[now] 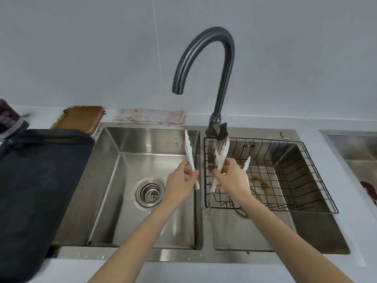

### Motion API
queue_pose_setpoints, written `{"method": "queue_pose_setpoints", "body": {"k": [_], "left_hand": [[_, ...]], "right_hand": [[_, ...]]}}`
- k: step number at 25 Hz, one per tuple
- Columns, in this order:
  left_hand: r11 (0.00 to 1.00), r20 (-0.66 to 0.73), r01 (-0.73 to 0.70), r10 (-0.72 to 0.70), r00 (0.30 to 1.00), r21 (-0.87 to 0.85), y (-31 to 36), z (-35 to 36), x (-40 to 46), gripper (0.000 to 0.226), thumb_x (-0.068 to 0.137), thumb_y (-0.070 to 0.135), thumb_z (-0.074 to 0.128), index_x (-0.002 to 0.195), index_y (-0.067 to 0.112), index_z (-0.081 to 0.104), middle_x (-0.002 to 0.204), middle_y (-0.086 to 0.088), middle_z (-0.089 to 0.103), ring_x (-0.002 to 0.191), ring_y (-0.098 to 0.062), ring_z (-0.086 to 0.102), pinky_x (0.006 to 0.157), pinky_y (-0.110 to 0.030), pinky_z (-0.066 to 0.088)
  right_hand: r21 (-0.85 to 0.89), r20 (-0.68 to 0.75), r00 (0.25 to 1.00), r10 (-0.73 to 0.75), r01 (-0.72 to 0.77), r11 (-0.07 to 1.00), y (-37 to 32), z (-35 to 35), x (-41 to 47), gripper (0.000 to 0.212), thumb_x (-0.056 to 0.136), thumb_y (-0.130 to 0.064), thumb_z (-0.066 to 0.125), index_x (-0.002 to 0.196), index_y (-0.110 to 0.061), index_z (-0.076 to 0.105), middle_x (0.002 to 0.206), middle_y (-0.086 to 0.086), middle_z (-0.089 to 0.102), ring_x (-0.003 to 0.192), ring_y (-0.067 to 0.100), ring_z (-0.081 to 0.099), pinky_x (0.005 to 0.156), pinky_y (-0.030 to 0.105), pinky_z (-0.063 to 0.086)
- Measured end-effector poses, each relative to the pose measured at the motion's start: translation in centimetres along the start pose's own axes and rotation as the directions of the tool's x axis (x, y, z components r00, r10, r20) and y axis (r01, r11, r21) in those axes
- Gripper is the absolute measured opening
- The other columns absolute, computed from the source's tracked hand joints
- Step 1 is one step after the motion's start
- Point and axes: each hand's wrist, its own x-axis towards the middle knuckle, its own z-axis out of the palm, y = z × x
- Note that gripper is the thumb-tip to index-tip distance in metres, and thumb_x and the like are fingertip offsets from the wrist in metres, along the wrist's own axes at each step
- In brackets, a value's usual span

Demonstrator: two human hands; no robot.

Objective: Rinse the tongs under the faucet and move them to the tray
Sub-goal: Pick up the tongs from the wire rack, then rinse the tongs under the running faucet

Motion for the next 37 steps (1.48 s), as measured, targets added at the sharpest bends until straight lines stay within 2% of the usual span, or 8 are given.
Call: {"method": "queue_pose_setpoints", "body": {"k": [6,11,17,21,24,27,32,37], "left_hand": [[0.989,0.030,0.058,-0.054,0.998,-0.134,-1.5,-3.8,0.8,0.038,0.088,0.025,0.057,0.123,0.009,0.051,0.079,0.006,0.056,0.061,-0.015,0.062,0.053,-0.020,0.055],[0.883,0.153,0.219,-0.170,0.974,-0.415,-1.8,-6.4,2.0,0.031,0.089,0.017,0.058,0.115,0.001,0.055,0.083,-0.005,0.062,0.069,-0.022,0.067,0.053,-0.018,0.056],[0.831,0.199,0.275,-0.201,0.959,-0.483,-2.1,-7.9,3.4,0.030,0.090,0.016,0.055,0.118,0.004,0.052,0.093,-0.009,0.067,0.073,-0.023,0.069,0.063,-0.025,0.059],[0.806,0.171,0.291,-0.237,0.956,-0.515,-2.5,-8.7,4.5,0.027,0.091,0.014,0.054,0.116,0.005,0.053,0.086,-0.006,0.066,0.067,-0.020,0.067,0.052,-0.018,0.056],[0.783,0.152,0.309,-0.271,0.951,-0.540,-2.9,-8.9,5.3,0.022,0.091,0.013,0.054,0.112,0.007,0.053,0.085,-0.005,0.066,0.070,-0.022,0.067,0.055,-0.020,0.057],[0.775,0.135,0.317,-0.293,0.947,-0.546,-3.2,-8.7,6.0,0.016,0.091,0.013,0.053,0.107,0.009,0.053,0.086,-0.004,0.066,0.070,-0.022,0.068,0.058,-0.022,0.058],[0.781,0.129,0.338,-0.320,0.939,-0.526,-3.9,-8.1,6.6,0.016,0.092,0.014,0.052,0.107,0.008,0.055,0.091,-0.006,0.067,0.072,-0.022,0.069,0.060,-0.024,0.059],[0.782,0.125,0.331,-0.314,0.941,-0.528,-4.2,-8.0,6.6,0.006,0.092,0.015,0.051,0.094,0.014,0.056,0.087,-0.002,0.068,0.073,-0.022,0.070,0.066,-0.027,0.059]], "right_hand": [[0.034,-0.026,1.000,-0.001,0.002,0.999,-2.5,3.3,-0.4,0.041,0.087,-0.016,0.056,0.126,-0.009,0.045,0.086,-0.001,0.060,0.085,0.024,0.068,0.081,0.041,0.057],[0.038,-0.027,1.000,0.006,-0.005,0.999,-3.9,5.0,0.3,0.046,0.088,-0.017,0.056,0.131,-0.008,0.042,0.076,-0.008,0.054,0.066,0.009,0.061,0.044,0.007,0.048],[0.069,-0.035,0.999,0.012,-0.009,0.998,-4.5,6.3,1.9,0.048,0.089,-0.025,0.056,0.133,-0.010,0.041,0.076,-0.015,0.052,0.065,0.002,0.056,0.037,0.005,0.043],[0.024,-0.135,0.991,0.011,-0.008,1.000,-5.1,4.6,4.3,0.045,0.093,-0.034,0.049,0.129,-0.009,0.046,0.096,0.002,0.065,0.073,0.012,0.064,0.061,0.021,0.055],[0.048,-0.280,0.956,0.083,-0.073,0.996,-5.1,2.1,7.3,0.056,0.091,-0.031,0.051,0.139,-0.006,0.034,0.127,0.017,0.052,0.103,0.033,0.061,0.092,0.044,0.051],[-0.014,-0.322,0.946,0.045,-0.052,0.999,-5.4,0.5,9.9,0.063,0.090,-0.031,0.053,0.143,-0.007,0.028,0.141,0.018,0.039,0.122,0.032,0.048,0.103,0.041,0.041],[-0.058,-0.333,0.942,-0.034,0.015,0.998,-5.1,0.1,11.6,0.032,0.093,-0.024,0.048,0.113,-0.001,0.060,0.107,0.019,0.066,0.090,0.028,0.060,0.072,0.029,0.041],[-0.077,-0.352,0.934,-0.055,0.030,0.997,-4.5,0.4,11.4,0.033,0.095,-0.025,0.043,0.110,0.000,0.059,0.100,0.017,0.065,0.080,0.019,0.052,0.071,0.029,0.038]]}}
